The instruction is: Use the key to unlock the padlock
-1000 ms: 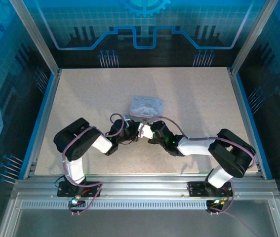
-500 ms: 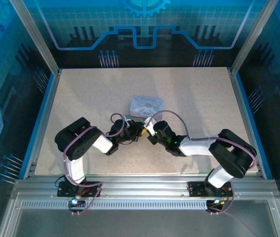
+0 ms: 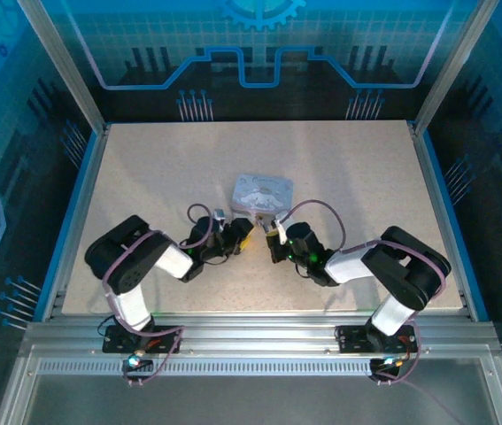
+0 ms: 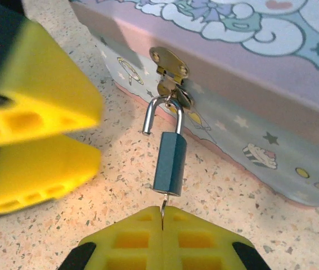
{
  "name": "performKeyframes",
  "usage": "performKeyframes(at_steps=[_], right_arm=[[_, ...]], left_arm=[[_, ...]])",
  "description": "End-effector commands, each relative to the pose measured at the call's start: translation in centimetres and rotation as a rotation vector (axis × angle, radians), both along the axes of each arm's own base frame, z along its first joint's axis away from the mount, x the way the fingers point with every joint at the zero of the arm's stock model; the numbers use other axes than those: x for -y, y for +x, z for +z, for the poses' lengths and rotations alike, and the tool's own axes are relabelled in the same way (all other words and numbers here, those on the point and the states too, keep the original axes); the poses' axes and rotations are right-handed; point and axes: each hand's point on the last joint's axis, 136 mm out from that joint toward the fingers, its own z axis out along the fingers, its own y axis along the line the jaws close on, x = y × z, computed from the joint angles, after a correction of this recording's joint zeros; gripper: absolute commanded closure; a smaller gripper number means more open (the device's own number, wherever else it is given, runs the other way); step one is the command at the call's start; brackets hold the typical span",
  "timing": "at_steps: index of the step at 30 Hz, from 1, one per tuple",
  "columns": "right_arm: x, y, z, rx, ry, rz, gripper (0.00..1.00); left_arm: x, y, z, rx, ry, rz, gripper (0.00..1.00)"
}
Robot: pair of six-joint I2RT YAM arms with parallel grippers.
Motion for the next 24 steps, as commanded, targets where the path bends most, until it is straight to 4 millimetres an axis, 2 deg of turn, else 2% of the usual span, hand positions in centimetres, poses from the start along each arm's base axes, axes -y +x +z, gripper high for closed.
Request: performKeyframes(at_steps=[1, 5, 9, 12, 19, 24], right_arm=[[-0.3, -0.4, -0.1, -0.065, 0.123, -0.012, 1.00], [0.0, -0.4, 0.2, -0.105, 0.225, -0.032, 1.00], [0.6, -0.1, 0.0, -0.211, 0.332, -0.050, 1.00], [0.7, 0.0, -0.2, -0.279, 0.393, -0.061, 1.00], [1.1, 0.0, -0.5, -0.403, 0.488, -0.111, 1.00], [0.9, -0.1, -1.4, -0.526, 0.536, -0.134, 1.00]], left_arm=[[-1.3, 0.4, 2.5, 0.089, 0.073, -0.003, 0.43], [-3.5, 0.6, 4.4, 0.143, 0.212, -0.002, 0.36], [-5.8, 1.2, 6.5, 0.183, 0.371, -0.013, 0.23], [-7.1, 2.1, 7.3, 0.190, 0.440, -0.026, 0.17], [-7.8, 4.8, 6.5, 0.182, 0.535, -0.080, 0.11], [-6.6, 7.1, 5.5, 0.159, 0.537, -0.190, 0.11]])
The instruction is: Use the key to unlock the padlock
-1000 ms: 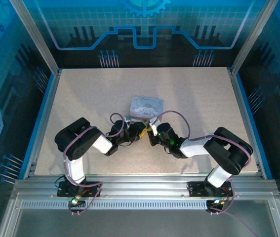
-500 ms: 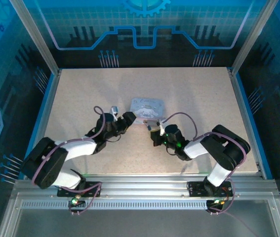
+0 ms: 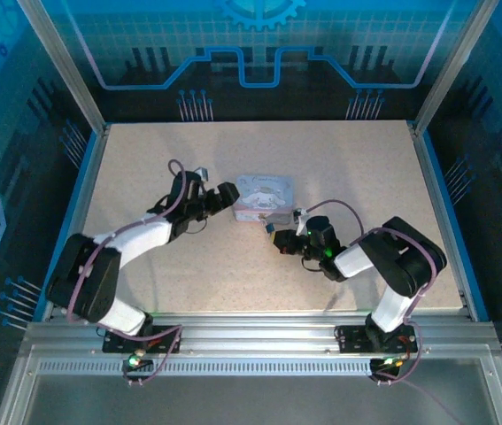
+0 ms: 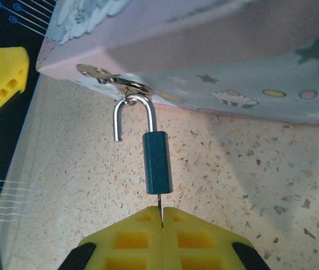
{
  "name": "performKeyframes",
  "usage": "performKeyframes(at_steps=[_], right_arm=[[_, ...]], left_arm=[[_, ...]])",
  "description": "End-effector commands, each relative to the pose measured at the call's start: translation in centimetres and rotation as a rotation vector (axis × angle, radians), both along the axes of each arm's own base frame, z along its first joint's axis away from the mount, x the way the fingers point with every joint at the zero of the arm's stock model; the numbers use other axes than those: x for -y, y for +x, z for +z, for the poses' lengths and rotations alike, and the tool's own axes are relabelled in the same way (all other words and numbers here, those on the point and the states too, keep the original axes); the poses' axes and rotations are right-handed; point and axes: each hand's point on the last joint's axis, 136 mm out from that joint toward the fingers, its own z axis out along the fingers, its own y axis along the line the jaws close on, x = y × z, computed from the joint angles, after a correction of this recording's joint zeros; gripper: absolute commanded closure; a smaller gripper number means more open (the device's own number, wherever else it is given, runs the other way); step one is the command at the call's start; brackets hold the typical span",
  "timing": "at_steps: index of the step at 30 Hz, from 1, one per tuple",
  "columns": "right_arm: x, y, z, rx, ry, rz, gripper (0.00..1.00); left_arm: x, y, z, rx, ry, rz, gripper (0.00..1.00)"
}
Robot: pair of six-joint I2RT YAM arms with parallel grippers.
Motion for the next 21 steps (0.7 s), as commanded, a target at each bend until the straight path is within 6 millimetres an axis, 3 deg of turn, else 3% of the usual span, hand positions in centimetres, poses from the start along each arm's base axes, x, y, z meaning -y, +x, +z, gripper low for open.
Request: performKeyframes(at_steps=[1, 8, 12, 18, 21], right_arm=[[-0.3, -0.5, -0.9, -0.120, 0.057, -0.003, 1.00], [0.3, -0.7, -1.6, -0.172, 0.016, -0.026, 0.90], [1.3, -0.9, -1.4, -0.157, -0.038, -0.043, 0.70], [3.1, -0.5, 0.6, -0.084, -0.108, -0.022, 0.50], [2.6, 0.1, 2.3, -0.020, -0.088, 0.036, 0.42]], left_arm=[[0.7, 0.7, -0.7, -0.026, 0.052, -0.102, 0.11], [0.4, 2.8, -2.5, -0.060, 0.101, -0.104, 0.11], [0.4, 3.4, -4.4, -0.098, 0.111, -0.109, 0.11], [0.3, 3.1, -5.9, -0.125, 0.111, -0.103, 0.12], [0.0, 2.5, -6.6, -0.137, 0.113, -0.098, 0.13]])
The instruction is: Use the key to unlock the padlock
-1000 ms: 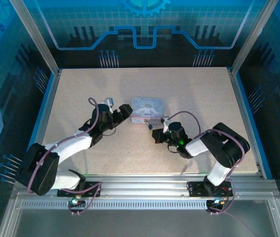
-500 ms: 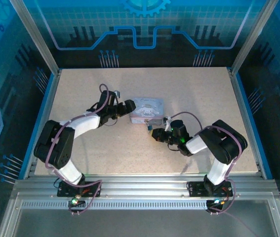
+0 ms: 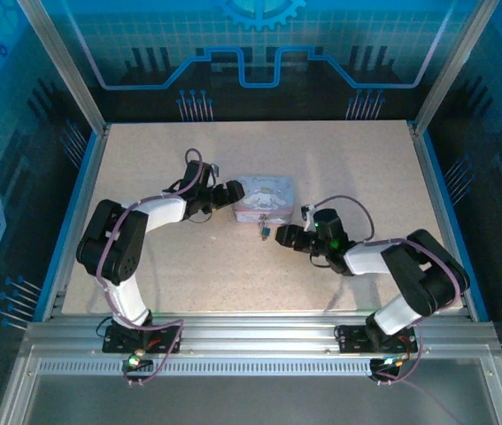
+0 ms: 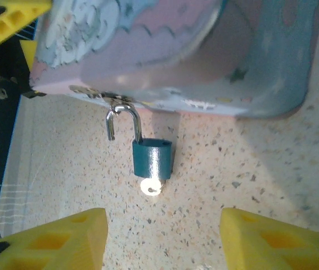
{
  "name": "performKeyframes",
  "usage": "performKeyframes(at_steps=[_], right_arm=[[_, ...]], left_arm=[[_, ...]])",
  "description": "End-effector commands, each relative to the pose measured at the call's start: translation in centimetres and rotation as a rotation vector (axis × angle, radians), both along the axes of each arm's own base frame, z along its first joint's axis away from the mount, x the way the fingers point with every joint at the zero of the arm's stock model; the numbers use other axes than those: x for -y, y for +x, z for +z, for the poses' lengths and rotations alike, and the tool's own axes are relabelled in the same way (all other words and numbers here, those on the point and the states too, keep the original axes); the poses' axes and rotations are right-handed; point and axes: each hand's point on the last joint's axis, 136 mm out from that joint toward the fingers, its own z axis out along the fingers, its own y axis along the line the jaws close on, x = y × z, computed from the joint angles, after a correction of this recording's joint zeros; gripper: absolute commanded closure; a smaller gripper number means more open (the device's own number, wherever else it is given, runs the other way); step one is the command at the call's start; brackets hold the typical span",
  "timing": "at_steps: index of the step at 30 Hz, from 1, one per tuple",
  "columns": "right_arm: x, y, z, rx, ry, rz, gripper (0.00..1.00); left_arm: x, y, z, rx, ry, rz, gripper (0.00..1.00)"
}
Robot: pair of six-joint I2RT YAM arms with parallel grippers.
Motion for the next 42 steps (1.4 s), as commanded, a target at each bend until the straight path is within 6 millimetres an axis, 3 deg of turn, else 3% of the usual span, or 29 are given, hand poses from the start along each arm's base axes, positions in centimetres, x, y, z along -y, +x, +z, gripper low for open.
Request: performKeyframes(at_steps=[1, 7, 17, 23, 27, 31, 42], right_arm=[[-0.3, 0.6, 1.3, 0.053, -0.011, 0.080, 0.40], [-1.3, 3.8, 3.5, 0.132, 0.032, 0.111, 0.40], [-1.4, 9.1, 3.8, 0.183, 0.052, 0.112, 0.39], [-1.1, 7.5, 2.9, 0.174, 0.045, 0.128, 0.41], [-1.6, 5.4, 1.9, 0.173, 0.067, 0.192, 0.41], [-2.6, 4.4, 1.1, 0.150, 0.077, 0.228, 0.38], [-4.6, 5.1, 0.0, 0.111, 0.111, 0.243, 0.40]], left_arm=[[-0.5, -1.3, -1.6, -0.043, 0.018, -0.012, 0.13], [-1.1, -3.1, -2.9, -0.073, 0.016, -0.003, 0.14], [-1.6, -5.6, -3.5, -0.091, 0.000, 0.018, 0.15], [-1.9, -5.7, -3.3, -0.084, 0.011, 0.027, 0.15], [-1.7, -5.5, -3.0, -0.078, -0.001, 0.026, 0.15], [-1.9, -5.5, -2.9, -0.074, 0.004, 0.029, 0.15], [-1.9, -5.6, -2.7, -0.070, 0.005, 0.033, 0.17]])
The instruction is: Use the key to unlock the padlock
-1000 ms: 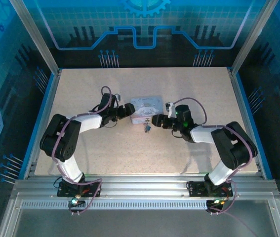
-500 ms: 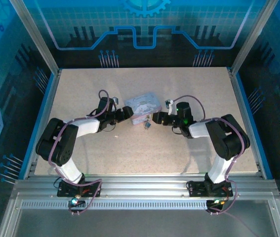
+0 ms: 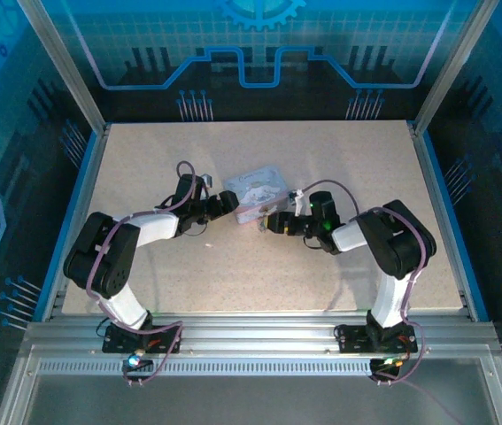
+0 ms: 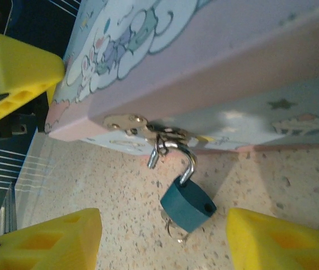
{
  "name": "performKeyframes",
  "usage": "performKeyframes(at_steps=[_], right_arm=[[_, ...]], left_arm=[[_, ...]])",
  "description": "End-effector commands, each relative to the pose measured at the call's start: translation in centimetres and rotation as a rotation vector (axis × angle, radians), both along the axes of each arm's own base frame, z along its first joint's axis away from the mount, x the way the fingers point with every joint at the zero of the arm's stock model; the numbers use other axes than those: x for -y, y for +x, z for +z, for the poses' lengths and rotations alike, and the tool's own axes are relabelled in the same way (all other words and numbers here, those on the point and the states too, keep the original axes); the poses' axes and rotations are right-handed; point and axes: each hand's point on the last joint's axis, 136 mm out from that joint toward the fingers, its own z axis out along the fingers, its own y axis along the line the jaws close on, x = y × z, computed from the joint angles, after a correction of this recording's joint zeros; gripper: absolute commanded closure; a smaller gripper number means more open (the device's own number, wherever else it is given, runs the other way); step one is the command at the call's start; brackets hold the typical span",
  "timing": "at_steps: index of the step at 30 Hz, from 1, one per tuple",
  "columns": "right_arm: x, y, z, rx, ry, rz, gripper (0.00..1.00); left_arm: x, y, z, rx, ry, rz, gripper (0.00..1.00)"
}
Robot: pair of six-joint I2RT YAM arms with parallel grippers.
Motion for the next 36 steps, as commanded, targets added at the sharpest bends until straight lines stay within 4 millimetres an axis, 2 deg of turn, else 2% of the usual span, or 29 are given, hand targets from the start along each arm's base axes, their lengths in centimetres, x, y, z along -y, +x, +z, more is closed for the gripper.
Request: performKeyframes(at_steps=[1, 16, 36], right_arm=[[-1.3, 0.5, 0.5, 0.016, 0.027, 0.024, 0.40], [-2.3, 1.9, 0.4, 0.028, 0.075, 0.026, 0.48], [-1.8, 1.0, 0.5, 0.034, 0.088, 0.039, 0.82]], left_arm=[[-0.9, -2.4, -2.4, -0.103, 0.046, 0.003, 0.17], [-0.8, -2.4, -2.0, -0.094, 0.034, 0.005, 0.18], [-0.8, -2.2, -1.4, -0.081, 0.034, 0.008, 0.18]])
